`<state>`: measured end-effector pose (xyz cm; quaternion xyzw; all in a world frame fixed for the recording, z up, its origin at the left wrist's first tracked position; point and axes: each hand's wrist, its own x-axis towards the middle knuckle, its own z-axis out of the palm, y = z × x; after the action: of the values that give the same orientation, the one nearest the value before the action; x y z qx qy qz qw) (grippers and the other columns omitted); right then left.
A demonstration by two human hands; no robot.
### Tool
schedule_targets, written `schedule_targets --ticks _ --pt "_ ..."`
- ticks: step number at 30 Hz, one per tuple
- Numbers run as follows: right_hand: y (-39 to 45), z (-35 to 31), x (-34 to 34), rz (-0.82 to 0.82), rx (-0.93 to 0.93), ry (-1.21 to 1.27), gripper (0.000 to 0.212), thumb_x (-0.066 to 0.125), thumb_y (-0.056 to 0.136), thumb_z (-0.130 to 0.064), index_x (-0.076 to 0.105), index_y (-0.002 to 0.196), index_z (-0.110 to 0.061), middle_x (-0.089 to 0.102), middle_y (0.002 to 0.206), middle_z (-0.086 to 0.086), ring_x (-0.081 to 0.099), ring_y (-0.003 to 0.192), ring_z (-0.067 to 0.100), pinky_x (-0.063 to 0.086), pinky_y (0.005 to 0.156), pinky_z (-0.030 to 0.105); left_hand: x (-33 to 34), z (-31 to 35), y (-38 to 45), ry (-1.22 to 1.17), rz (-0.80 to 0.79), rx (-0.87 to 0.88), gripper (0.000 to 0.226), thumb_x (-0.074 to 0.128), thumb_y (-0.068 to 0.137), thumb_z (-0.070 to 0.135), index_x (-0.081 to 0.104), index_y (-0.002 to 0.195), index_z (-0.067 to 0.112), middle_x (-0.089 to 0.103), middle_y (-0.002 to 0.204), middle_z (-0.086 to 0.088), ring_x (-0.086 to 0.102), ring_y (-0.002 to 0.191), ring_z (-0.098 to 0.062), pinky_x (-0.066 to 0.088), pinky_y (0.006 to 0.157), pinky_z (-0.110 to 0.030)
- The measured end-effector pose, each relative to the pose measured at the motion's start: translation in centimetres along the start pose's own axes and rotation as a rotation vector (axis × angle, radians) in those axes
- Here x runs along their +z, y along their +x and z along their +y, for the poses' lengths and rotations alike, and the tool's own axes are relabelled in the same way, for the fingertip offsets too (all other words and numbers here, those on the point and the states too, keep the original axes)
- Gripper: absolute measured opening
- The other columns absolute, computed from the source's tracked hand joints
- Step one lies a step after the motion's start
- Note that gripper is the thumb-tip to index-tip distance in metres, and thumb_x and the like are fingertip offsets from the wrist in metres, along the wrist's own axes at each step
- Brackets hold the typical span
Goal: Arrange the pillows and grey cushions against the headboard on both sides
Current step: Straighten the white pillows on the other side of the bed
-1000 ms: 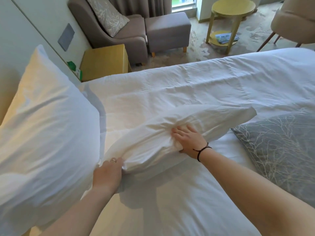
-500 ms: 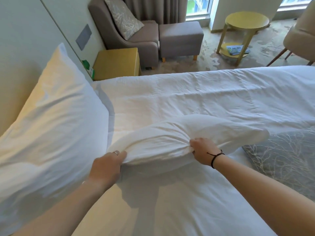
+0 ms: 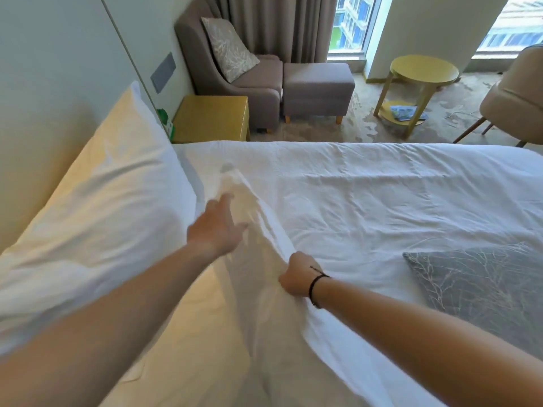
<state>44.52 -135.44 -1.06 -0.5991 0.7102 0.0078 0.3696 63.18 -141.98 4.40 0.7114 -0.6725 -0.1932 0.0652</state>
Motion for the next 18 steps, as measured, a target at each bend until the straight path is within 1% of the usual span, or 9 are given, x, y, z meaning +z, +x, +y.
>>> schedule_targets --ticks 2,4,6,8,10,12,14,16,18 --pt "-0.6 0.5 3.9 -0.014 0.049 0.036 0.012 0.053 0.083 -0.024 0.050 0.078 -0.014 0.062 0.092 0.008 0.057 0.076 0.025 0.046 0.063 0.029 4.8 -1.2 -4.5 -0.182 -0.159 -0.066 0.074 0.058 0.090 0.055 0.031 0.148 0.018 0.044 0.146 -0.017 0.047 0.131 -0.035 0.039 0.105 -0.040" --pt "-1.0 1.0 6.3 -0.017 -0.014 0.109 0.029 0.053 0.085 -0.036 0.043 0.065 -0.017 0.056 0.076 0.004 0.051 0.064 0.022 0.041 0.056 0.029 8.0 -2.8 -8.9 -0.352 -0.210 -0.140 0.074 0.058 0.088 0.056 0.038 0.145 0.013 0.049 0.145 -0.014 0.049 0.131 -0.029 0.038 0.104 -0.034" --pt "-1.2 1.3 7.0 -0.078 -0.167 0.183 0.041 0.056 0.084 -0.052 0.043 0.060 -0.021 0.050 0.063 -0.005 0.044 0.055 0.016 0.036 0.053 0.029 9.7 -4.3 -12.1 -0.473 -0.199 -0.203 0.080 0.056 0.081 0.066 0.040 0.145 0.020 0.050 0.145 -0.003 0.048 0.132 -0.019 0.040 0.104 -0.033" --pt "-1.5 1.2 6.6 -0.196 -0.315 0.187 0.029 0.060 0.085 -0.054 0.062 0.074 -0.027 0.060 0.073 -0.013 0.053 0.062 0.001 0.042 0.062 0.022 10.3 -5.3 -14.1 -0.527 -0.159 -0.243 0.081 0.054 0.078 0.072 0.041 0.143 0.025 0.049 0.144 0.004 0.047 0.131 -0.014 0.041 0.103 -0.032" --pt "-1.3 0.8 5.9 -0.281 -0.442 0.117 0.020 0.057 0.092 -0.046 0.068 0.103 -0.034 0.065 0.097 -0.018 0.057 0.083 -0.006 0.046 0.079 0.023 10.2 -5.8 -15.2 -0.563 -0.130 -0.292 0.080 0.055 0.076 0.073 0.043 0.141 0.027 0.053 0.139 0.007 0.052 0.125 -0.013 0.044 0.100 -0.032" --pt "-0.8 0.0 5.0 -0.238 -0.614 -0.092 0.029 0.049 0.098 -0.030 0.061 0.123 -0.039 0.058 0.125 -0.013 0.055 0.108 0.006 0.043 0.097 0.031 10.0 -6.0 -16.1 -0.597 -0.129 -0.364 0.080 0.056 0.072 0.076 0.047 0.135 0.027 0.058 0.129 0.010 0.058 0.115 -0.012 0.048 0.097 -0.035" --pt "0.0 -1.1 4.1 -0.102 -0.884 -0.443 0.047 0.050 0.094 -0.018 0.049 0.134 -0.042 0.040 0.148 -0.012 0.042 0.129 0.015 0.036 0.106 0.034 10.0 -5.9 -17.0 -0.612 -0.113 -0.428 0.075 0.059 0.069 0.075 0.050 0.125 0.026 0.060 0.116 0.013 0.061 0.105 -0.009 0.050 0.093 -0.034" --pt "0.9 -2.4 3.8 -0.053 -1.115 -0.745 0.061 0.060 0.089 -0.021 0.037 0.142 -0.042 0.025 0.158 -0.013 0.026 0.142 0.018 0.028 0.113 0.040 10.2 -5.7 -18.0 -0.594 -0.111 -0.469 0.066 0.065 0.070 0.069 0.048 0.116 0.025 0.058 0.106 0.015 0.060 0.096 -0.007 0.052 0.087 -0.033" --pt "2.0 -3.6 4.1 -0.104 -1.204 -0.961 0.072 0.069 0.084 -0.037 0.031 0.145 -0.041 0.020 0.160 -0.012 0.012 0.148 0.020 0.016 0.118 0.046 10.6 -5.5 -19.0 -0.556 -0.131 -0.484 0.055 0.068 0.070 0.064 0.044 0.104 0.027 0.058 0.098 0.013 0.059 0.087 -0.007 0.054 0.082 -0.035"
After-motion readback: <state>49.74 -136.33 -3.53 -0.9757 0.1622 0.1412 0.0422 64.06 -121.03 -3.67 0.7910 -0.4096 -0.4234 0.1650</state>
